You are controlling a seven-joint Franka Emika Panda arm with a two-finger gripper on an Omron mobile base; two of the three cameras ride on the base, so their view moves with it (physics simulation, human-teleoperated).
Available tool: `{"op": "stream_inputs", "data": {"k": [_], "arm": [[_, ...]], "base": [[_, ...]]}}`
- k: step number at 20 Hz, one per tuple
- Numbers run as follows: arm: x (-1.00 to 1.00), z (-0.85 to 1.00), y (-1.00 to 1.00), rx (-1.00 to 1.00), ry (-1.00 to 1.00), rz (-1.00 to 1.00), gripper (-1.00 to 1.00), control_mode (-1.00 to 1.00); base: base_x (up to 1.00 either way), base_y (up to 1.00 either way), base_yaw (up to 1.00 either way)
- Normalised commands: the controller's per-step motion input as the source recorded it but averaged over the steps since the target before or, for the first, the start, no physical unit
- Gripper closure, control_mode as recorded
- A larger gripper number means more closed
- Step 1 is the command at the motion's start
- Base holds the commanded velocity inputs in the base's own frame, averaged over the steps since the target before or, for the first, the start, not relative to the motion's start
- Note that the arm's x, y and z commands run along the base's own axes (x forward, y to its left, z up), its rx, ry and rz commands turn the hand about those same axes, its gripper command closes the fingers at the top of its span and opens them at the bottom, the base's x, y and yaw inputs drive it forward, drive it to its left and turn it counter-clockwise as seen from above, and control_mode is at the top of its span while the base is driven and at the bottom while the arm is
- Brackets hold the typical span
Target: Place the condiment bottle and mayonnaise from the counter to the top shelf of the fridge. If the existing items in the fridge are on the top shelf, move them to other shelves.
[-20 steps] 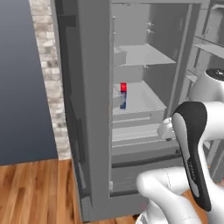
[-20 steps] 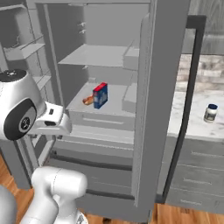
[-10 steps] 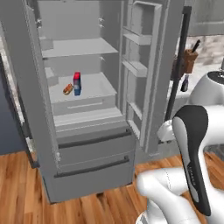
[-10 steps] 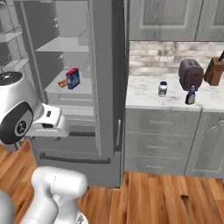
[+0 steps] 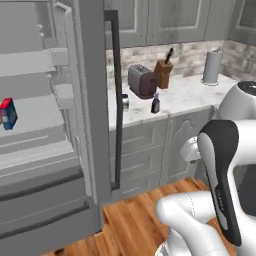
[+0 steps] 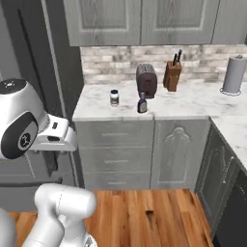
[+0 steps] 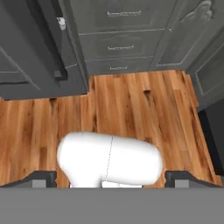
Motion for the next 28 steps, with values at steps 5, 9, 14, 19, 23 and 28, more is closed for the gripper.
{"op": "stream_inputs", "data": {"k": [5,9,14,19,23,28], "arm": [[0.00,0.00,0.00,0.00,0.00,0.00,-1.00,1.00],[0.00,0.00,0.00,0.00,0.00,0.00,-1.00,1.00],[0.00,0.00,0.00,0.00,0.00,0.00,-1.00,1.00],[0.00,0.00,0.00,0.00,0.00,0.00,-1.00,1.00],[0.00,0.00,0.00,0.00,0.00,0.00,-1.00,1.00],[0.00,0.00,0.00,0.00,0.00,0.00,-1.00,1.00]], "base": [[0.99,-1.00,-0.07],[1.00,-0.83,0.04],[0.75,-0.53,0.10],[0.12,-0.05,0.21],[0.10,0.21,0.22],[0.26,0.30,0.15]]}}
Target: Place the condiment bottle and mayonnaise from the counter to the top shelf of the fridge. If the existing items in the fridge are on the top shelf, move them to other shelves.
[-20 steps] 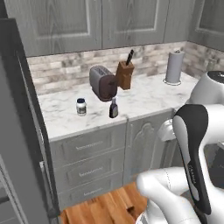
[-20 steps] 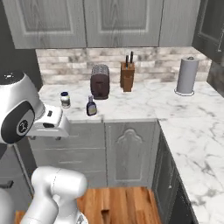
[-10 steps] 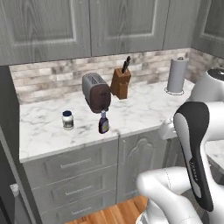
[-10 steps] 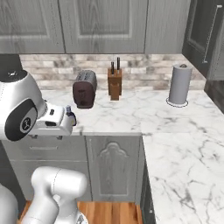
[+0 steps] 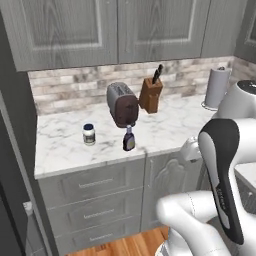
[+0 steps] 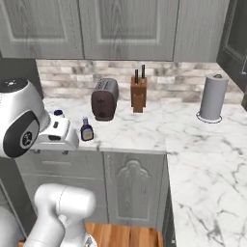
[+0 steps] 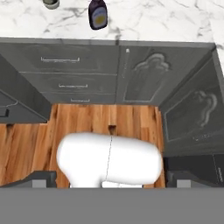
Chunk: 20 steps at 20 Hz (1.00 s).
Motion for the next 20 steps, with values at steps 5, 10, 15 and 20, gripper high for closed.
{"op": "stream_inputs", "data": {"k": [5,10,15,20], "arm": [[0.00,0.00,0.00,0.00,0.00,0.00,-1.00,1.00],[0.00,0.00,0.00,0.00,0.00,0.00,-1.00,1.00],[0.00,0.00,0.00,0.00,0.00,0.00,-1.00,1.00],[0.47,0.00,0.00,0.00,0.00,0.00,-1.00,-1.00]], "base": [[0.26,0.49,0.11],[0.34,0.49,0.07],[0.50,0.11,0.00],[0.23,0.00,0.00]]}}
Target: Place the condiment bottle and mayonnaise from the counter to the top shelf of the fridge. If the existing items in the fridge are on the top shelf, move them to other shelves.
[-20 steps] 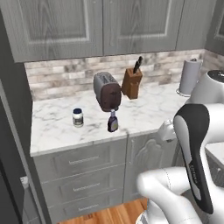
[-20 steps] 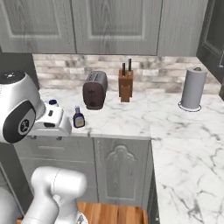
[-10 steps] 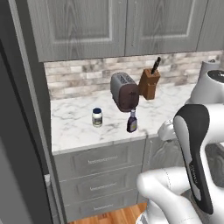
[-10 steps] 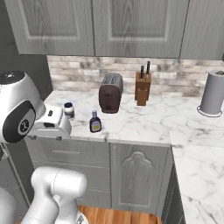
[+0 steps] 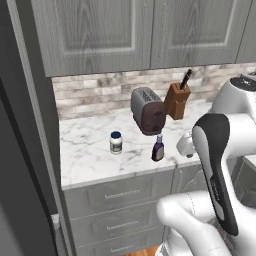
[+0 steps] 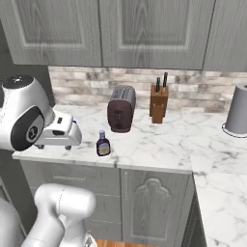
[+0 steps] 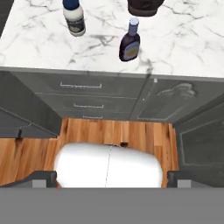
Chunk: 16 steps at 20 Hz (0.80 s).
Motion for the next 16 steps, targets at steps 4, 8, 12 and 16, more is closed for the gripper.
{"op": "stream_inputs", "data": {"k": [4,8,12,16], "arm": [[0.88,-0.05,0.00,-0.01,0.00,0.00,-1.00,-1.00],[0.82,-0.19,0.00,0.00,0.00,-0.07,-1.00,-1.00],[0.75,-0.30,0.06,0.00,0.00,-0.13,-1.00,-1.00],[0.70,-0.37,0.15,0.00,0.00,-0.18,-1.00,-1.00]], "base": [[0.00,0.00,0.00],[0.00,0.00,0.00],[0.00,0.00,0.00],[0.00,0.00,0.00]]}}
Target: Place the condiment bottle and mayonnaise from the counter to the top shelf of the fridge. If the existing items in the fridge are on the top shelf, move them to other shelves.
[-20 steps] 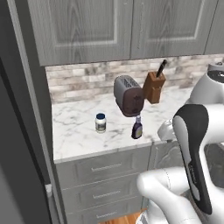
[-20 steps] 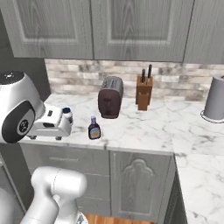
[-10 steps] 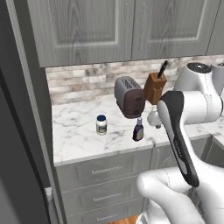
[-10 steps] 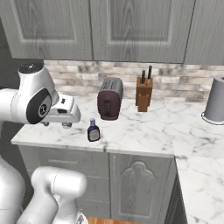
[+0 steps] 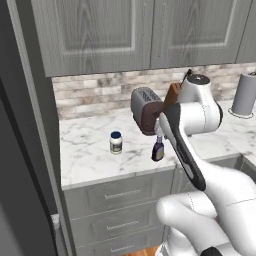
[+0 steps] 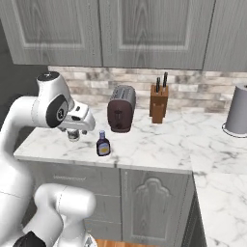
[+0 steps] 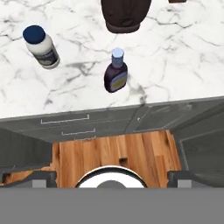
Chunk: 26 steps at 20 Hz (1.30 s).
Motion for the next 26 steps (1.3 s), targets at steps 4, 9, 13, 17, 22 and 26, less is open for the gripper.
{"op": "stream_inputs", "data": {"k": [4,9,13,17,22,26], "arm": [[0.59,-0.55,0.00,0.00,0.02,-0.19,-1.00,-1.00],[0.61,-0.64,0.00,0.00,0.05,-0.20,-1.00,-1.00],[0.52,-0.60,0.00,0.00,0.05,-0.19,-1.00,-1.00],[0.47,-0.45,0.00,0.00,0.04,-0.17,-1.00,-1.00],[0.30,-0.20,0.00,0.00,0.00,-0.07,-1.00,-1.00],[0.27,-0.19,0.00,0.00,0.00,-0.01,-1.00,-1.00]], "base": [[0.00,0.00,0.00],[0.00,0.00,0.00],[0.00,0.00,0.00],[0.00,0.00,0.00],[0.00,0.00,0.00],[0.00,0.00,0.00]]}}
